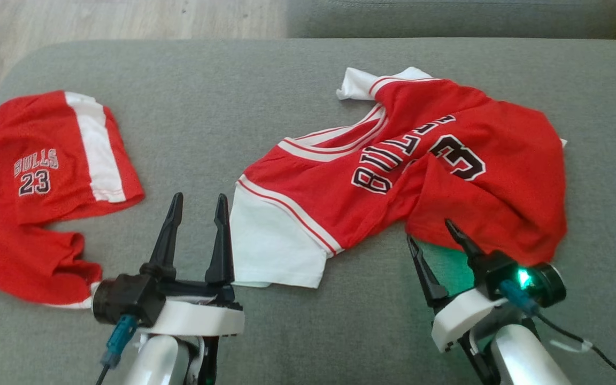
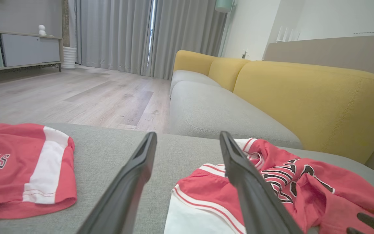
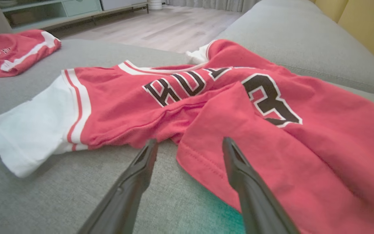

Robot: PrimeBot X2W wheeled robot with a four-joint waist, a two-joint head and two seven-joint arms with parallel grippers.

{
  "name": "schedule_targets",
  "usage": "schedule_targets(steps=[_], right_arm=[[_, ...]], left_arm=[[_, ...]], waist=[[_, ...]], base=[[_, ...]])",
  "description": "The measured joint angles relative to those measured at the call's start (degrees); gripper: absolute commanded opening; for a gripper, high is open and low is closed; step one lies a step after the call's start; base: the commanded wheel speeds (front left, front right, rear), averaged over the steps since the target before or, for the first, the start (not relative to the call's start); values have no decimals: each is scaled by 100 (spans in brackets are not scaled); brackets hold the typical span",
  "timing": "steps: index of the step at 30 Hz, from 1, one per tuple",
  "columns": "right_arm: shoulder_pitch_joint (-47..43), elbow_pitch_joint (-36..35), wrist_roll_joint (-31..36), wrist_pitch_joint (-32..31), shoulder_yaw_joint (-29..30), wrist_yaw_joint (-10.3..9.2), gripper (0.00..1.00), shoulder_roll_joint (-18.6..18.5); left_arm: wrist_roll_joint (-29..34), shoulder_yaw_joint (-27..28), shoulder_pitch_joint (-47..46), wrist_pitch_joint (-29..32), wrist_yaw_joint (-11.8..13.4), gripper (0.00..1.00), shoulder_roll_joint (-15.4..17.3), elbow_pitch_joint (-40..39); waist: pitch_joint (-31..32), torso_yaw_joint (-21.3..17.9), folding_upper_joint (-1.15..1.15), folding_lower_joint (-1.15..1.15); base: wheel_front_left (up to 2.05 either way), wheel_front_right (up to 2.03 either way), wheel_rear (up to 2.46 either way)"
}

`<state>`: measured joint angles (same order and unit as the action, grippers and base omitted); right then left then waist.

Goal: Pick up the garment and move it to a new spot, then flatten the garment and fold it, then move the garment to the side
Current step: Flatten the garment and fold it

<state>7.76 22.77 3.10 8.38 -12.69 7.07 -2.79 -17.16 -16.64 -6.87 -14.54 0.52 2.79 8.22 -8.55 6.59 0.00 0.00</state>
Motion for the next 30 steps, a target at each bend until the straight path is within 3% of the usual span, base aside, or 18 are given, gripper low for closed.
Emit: schedule_targets(steps=[17, 18, 20, 30], right_arm=[[478, 910, 81, -142, 16, 0, 100, -2], [494, 935, 58, -142, 15, 0, 92, -2], [507, 969, 12, -142, 18, 0, 0, -2], [547, 1088, -156, -55, 194, 0, 0, -2]], left_arm=[[1, -43, -135, 0, 7, 100, 0, 24], [1, -43, -135, 0, 7, 100, -1, 24], [1, -43, -135, 0, 8, 100, -1, 26], [3, -10, -135, 0, 8, 100, -1, 79]], waist=[[-231, 262, 0, 0], [-234, 262, 0, 0], [-231, 253, 0, 0], [-124, 59, 0, 0]], base=[[0, 0, 0], [0, 0, 0], [0, 0, 0], [0, 0, 0]])
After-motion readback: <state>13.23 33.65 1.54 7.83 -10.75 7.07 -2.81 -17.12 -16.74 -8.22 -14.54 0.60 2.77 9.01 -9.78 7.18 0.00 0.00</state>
